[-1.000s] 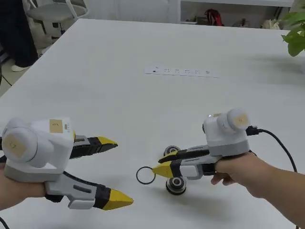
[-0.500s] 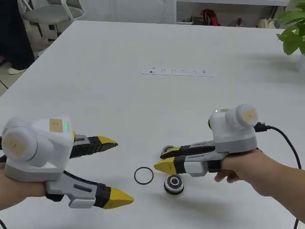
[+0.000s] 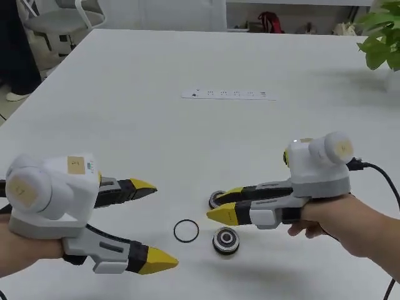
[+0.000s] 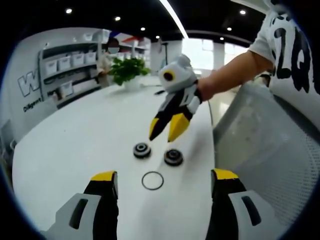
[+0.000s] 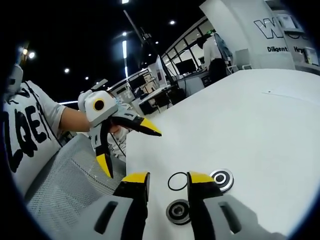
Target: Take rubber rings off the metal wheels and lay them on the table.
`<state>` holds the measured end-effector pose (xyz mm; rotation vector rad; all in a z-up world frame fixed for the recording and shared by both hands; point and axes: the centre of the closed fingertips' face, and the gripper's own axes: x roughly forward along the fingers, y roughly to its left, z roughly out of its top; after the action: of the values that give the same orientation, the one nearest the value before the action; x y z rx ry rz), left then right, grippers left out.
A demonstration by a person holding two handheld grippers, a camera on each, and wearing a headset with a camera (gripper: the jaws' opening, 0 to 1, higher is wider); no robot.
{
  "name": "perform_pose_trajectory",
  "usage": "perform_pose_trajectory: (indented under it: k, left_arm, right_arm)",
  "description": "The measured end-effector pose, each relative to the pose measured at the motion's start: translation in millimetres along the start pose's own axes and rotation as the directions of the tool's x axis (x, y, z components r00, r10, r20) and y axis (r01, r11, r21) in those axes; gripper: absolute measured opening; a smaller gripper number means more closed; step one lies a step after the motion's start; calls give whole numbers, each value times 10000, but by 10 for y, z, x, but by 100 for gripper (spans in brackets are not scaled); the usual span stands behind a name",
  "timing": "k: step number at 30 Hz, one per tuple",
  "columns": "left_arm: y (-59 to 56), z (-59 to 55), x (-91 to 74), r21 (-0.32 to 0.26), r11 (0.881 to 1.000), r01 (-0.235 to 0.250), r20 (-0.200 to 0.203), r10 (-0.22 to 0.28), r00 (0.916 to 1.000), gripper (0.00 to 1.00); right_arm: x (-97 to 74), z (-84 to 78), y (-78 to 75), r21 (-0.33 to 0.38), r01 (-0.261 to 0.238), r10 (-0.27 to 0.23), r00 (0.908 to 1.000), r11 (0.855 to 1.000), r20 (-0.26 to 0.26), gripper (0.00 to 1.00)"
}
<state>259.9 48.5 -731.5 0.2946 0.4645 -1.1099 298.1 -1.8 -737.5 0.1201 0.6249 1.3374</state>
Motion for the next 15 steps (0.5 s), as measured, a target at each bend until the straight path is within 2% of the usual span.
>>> perform_pose_trajectory:
  k: [15]
  left_arm:
    - [31, 24, -4, 28, 10000, -54, 21, 54, 10000, 77]
  right_arm:
    - [-148, 78, 28, -111, 109, -104, 9992, 9999, 391, 28]
